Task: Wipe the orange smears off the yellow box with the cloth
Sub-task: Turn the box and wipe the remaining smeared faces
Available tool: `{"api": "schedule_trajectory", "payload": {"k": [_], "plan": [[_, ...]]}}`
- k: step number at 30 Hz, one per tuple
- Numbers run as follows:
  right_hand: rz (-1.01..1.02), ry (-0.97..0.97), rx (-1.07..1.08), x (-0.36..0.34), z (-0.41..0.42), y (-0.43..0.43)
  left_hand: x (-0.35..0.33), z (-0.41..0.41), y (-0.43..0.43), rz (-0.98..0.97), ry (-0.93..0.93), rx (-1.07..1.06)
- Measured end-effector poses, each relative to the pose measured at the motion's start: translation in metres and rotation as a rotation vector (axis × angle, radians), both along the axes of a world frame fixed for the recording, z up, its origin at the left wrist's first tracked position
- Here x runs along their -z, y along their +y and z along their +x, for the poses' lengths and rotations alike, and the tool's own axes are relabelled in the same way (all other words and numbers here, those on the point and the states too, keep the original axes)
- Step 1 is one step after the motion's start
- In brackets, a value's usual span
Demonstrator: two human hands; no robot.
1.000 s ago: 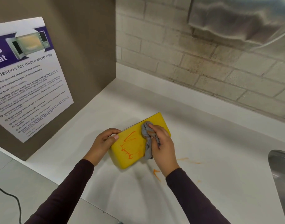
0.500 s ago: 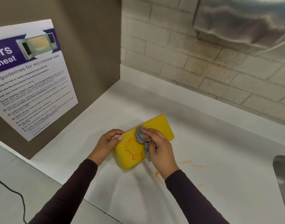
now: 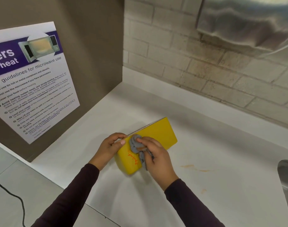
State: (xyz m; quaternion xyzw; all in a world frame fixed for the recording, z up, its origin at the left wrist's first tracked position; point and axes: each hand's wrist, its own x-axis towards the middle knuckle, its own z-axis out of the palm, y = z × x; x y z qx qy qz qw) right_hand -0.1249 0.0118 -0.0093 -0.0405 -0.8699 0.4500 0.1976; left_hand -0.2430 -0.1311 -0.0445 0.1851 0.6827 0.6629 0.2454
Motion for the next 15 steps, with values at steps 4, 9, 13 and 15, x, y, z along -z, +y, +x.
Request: {"api": "schedule_trajectory", "payload": {"k": [4,9,13,15], "plan": [[-0.016,-0.021,-0.027,0.004,0.012,0.009,-0.001,0.001,-0.001,-0.003,-0.001,0.012],[-0.036,0.016,0.088,-0.001,0.001,0.019,-0.003,0.005,0.0,-0.002,0.013,0.006],[0.072,-0.02,-0.015,-0.003,-0.005,0.0,-0.005,0.006,0.003,0.03,0.003,-0.018],[0.124,-0.018,-0.066,-0.004,-0.004,-0.005,-0.006,0.006,0.003,0.04,0.01,-0.021]]}}
